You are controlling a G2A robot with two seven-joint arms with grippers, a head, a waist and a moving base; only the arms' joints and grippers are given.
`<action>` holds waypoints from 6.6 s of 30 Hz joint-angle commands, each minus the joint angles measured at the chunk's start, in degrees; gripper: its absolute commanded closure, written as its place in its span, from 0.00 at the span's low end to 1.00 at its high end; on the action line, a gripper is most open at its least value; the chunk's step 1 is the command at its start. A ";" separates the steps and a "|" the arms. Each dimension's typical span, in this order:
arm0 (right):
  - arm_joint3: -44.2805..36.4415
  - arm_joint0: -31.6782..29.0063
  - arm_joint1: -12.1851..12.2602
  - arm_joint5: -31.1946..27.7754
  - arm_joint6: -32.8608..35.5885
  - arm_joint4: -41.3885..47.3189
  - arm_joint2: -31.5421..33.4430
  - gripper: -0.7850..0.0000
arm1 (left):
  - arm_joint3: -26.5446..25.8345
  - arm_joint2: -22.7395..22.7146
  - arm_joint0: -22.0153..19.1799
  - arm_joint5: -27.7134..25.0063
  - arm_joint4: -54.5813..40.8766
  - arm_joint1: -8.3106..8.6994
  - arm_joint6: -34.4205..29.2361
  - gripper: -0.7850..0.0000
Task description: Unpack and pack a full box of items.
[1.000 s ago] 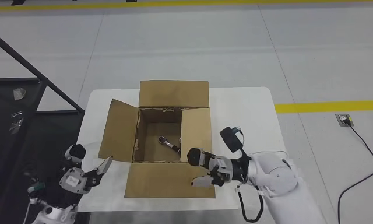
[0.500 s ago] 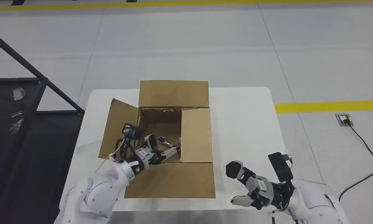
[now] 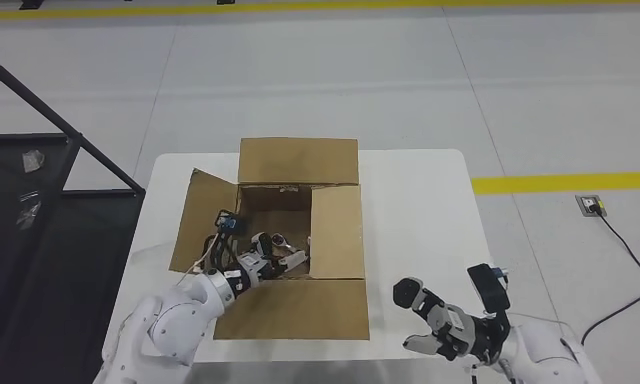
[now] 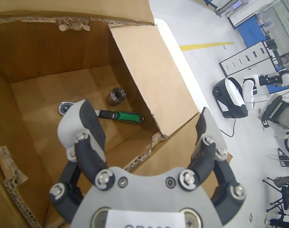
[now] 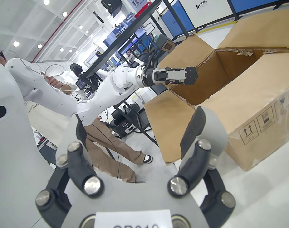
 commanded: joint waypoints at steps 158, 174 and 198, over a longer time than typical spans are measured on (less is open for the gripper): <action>90.12 73.03 -39.96 51.49 -3.60 -34.22 -68.52 1.00 | -7.13 -30.66 24.85 -10.33 -33.35 -1.33 7.45 0.00; 85.38 76.41 -38.70 42.69 -10.63 -37.62 -66.05 1.00 | -7.13 -30.66 24.85 -10.33 -33.35 -1.33 7.45 0.00; -5.43 32.47 -11.57 64.10 10.88 -80.46 -26.73 1.00 | -7.13 -30.66 24.85 -10.33 -33.35 -1.33 7.45 0.00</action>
